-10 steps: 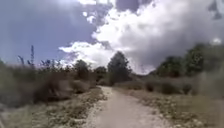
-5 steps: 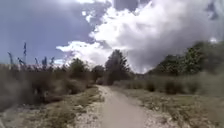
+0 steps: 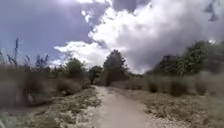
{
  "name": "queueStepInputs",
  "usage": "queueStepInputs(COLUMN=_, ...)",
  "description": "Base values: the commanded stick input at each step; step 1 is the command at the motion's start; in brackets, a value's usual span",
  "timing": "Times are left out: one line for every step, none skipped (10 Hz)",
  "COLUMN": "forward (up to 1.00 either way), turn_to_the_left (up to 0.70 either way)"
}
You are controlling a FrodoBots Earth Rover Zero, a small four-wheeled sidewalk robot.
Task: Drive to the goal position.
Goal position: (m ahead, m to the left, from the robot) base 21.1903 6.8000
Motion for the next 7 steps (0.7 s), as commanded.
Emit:
queueStepInputs(forward=0.85, turn_to_the_left=0.00)
queueStepInputs(forward=0.85, turn_to_the_left=0.00)
queueStepInputs(forward=0.85, turn_to_the_left=0.00)
queueStepInputs(forward=0.85, turn_to_the_left=0.00)
queueStepInputs(forward=0.85, turn_to_the_left=0.00)
queueStepInputs(forward=0.85, turn_to_the_left=0.00)
queueStepInputs(forward=0.85, turn_to_the_left=0.00)
